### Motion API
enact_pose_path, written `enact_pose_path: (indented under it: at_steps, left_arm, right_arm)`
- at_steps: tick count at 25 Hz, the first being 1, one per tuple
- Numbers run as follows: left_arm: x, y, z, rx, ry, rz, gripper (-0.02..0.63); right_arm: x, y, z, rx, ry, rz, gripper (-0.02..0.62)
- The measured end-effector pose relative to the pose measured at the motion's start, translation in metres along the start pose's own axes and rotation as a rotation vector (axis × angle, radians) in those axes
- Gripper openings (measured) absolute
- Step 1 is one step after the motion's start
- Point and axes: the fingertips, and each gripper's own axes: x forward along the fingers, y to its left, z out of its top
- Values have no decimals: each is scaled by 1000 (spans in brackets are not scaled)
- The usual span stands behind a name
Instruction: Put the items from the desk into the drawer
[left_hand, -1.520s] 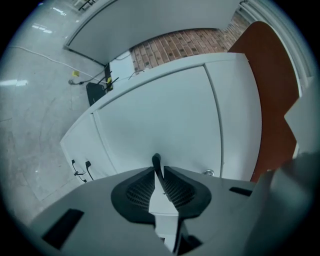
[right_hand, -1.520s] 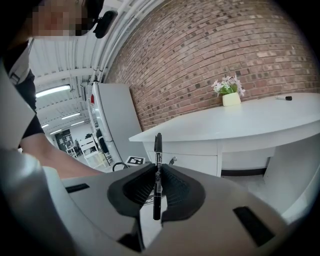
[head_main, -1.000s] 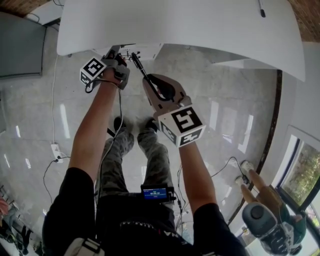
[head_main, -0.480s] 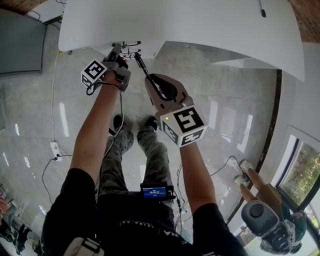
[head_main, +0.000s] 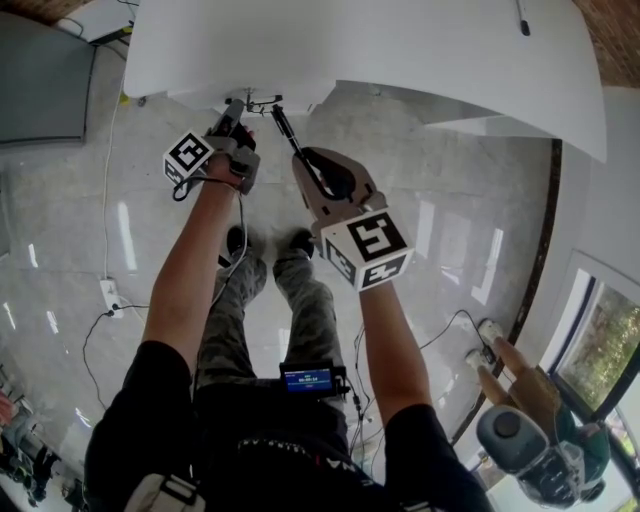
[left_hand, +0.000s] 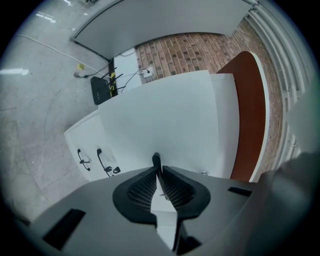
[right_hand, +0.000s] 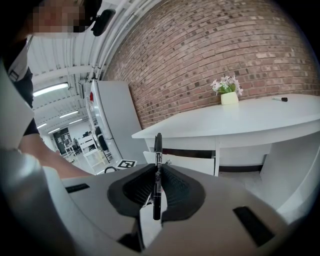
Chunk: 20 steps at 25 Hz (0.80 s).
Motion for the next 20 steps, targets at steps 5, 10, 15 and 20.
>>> enact_pose_path:
  at_steps: [5, 10, 15, 20]
  left_arm:
    - [-14, 2, -5, -5, 16, -11, 44]
    - [-30, 3, -11, -16, 27, -20, 43]
    - [-46, 5, -20, -24, 39, -33, 43]
    - [-60, 8, -28, -18, 49, -45, 43]
  right_arm:
    - [1, 5, 0, 0, 17, -1, 48]
    - [0, 10, -2, 2, 32, -2, 48]
    - [-1, 13, -6, 3, 52, 6, 48]
    - [1, 14, -8, 0, 69, 19, 48]
